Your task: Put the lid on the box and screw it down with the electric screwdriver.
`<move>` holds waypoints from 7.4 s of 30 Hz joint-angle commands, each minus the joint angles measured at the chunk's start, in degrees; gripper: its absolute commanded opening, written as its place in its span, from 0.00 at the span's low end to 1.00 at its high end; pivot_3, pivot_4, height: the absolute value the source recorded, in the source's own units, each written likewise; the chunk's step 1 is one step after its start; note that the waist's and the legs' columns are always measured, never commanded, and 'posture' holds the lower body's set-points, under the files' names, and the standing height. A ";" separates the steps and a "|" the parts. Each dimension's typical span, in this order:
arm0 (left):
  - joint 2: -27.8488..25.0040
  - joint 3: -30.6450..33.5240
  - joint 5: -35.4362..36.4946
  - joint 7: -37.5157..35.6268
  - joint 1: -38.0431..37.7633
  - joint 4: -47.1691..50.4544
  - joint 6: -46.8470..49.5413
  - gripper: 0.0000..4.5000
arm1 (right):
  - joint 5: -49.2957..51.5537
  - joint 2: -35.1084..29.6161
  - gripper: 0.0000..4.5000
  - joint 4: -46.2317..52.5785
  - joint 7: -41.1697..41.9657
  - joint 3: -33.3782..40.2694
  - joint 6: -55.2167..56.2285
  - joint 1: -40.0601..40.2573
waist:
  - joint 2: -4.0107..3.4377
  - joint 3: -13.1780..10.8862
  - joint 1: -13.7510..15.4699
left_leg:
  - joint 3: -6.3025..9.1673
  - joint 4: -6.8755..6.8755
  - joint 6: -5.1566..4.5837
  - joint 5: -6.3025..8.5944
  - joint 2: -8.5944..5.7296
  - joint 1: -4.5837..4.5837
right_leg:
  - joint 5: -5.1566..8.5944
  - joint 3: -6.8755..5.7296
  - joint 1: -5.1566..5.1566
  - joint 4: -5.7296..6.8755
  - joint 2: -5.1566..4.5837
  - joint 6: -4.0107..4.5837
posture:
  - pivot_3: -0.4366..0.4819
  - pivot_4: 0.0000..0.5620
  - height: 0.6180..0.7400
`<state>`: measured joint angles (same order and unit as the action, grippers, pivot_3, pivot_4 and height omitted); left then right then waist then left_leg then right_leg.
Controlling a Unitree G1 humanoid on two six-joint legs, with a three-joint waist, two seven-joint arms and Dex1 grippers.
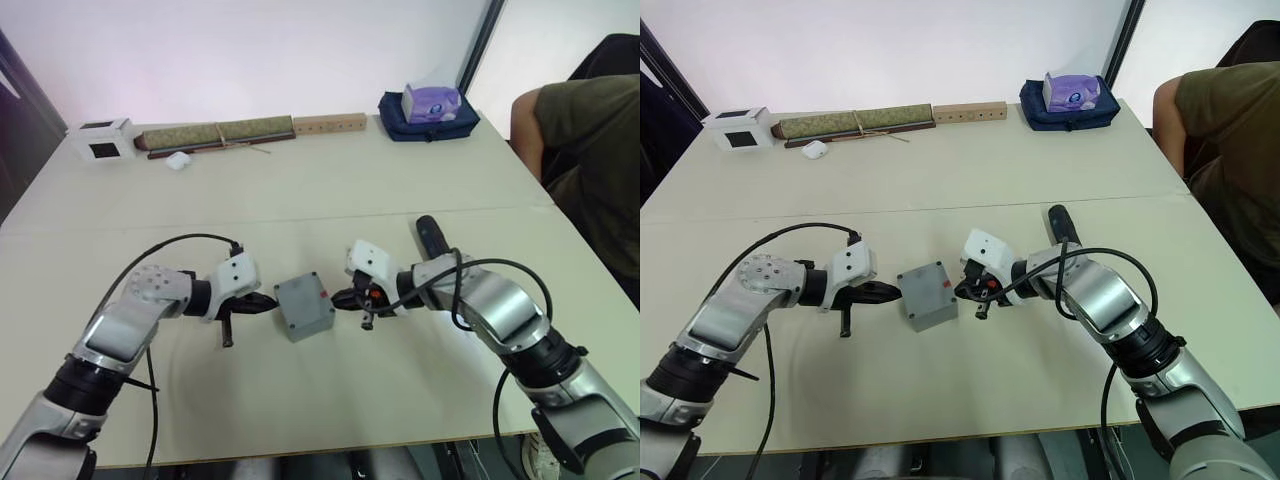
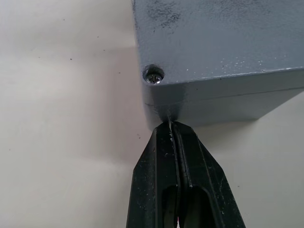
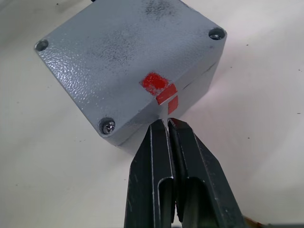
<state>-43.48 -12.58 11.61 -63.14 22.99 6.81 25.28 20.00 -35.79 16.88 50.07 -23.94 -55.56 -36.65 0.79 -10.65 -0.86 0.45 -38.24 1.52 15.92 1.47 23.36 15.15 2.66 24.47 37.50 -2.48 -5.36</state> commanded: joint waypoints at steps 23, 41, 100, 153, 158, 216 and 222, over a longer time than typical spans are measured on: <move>-3.28 5.76 4.47 -1.47 -0.10 8.99 4.80 0.00 | -3.71 2.54 0.06 -1.85 -12.35 13.31 6.55 0.97 | 0.00 0.00 -0.15 | -0.01 0.01 0.00 0.00 0.00 -0.01 | 0.00 0.01 0.00 0.02 -0.01 0.00 | 0.48 0.27 1.00; -1.02 8.21 12.52 2.05 5.54 13.81 10.87 0.00 | -6.42 14.11 1.00 -23.83 -17.59 16.19 13.21 -3.56 | 0.00 0.00 -0.34 | -0.02 0.01 0.01 -0.01 0.00 -0.05 | -0.01 0.03 0.00 0.10 0.01 0.00 | 0.48 0.27 1.00; -0.25 6.30 11.56 2.82 5.39 12.18 9.34 0.00 | -7.02 10.29 0.01 -14.37 -13.62 13.04 9.06 -1.60 | -0.02 -0.01 -0.22 | -0.04 0.02 0.02 -0.01 -0.02 -0.04 | -0.01 0.04 0.02 0.11 -0.01 0.01 | 0.48 0.27 1.00; -1.04 6.70 12.12 2.30 5.13 13.20 9.67 0.00 | 4.64 7.73 0.01 7.32 -12.86 11.69 -4.51 2.06 | -0.01 0.00 -0.19 | 0.00 0.01 0.02 -0.01 -0.02 -0.04 | 0.00 0.03 0.01 0.11 0.00 0.01 | 0.48 0.27 1.00; -0.91 6.55 12.01 2.17 5.30 12.87 9.42 0.00 | 5.87 7.67 0.01 8.49 -12.44 12.09 -4.84 1.50 | -0.01 0.00 -0.18 | 0.00 0.01 0.02 -0.01 -0.02 -0.04 | 0.00 0.03 0.01 0.11 0.00 0.01 | 0.48 0.27 1.00; -0.06 7.87 16.11 3.26 4.19 18.23 10.53 0.00 | 6.74 -8.00 0.99 5.29 -9.52 19.31 -11.59 -6.41 | -0.01 0.00 -0.01 | -0.01 0.00 0.02 -0.01 -0.02 -0.04 | 0.00 0.03 0.01 0.11 -0.03 0.01 | 0.48 0.27 1.00; 2.05 9.15 21.12 3.61 6.20 20.15 11.37 0.00 | 3.07 -20.57 0.99 -8.38 -6.15 9.48 -22.85 -15.82 | -0.05 -0.03 -0.16 | -0.07 0.04 0.02 -0.01 -0.04 -0.04 | 0.00 0.08 0.02 0.08 -0.05 0.01 | 0.48 0.27 1.00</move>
<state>-41.99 -5.32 30.44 -59.92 27.78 24.13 36.38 24.72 -53.50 11.64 42.51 -12.46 -75.41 -50.10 0.74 -10.68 -1.02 0.39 -38.27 1.54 15.90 1.44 23.32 15.15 2.72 24.49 37.58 -2.53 -5.34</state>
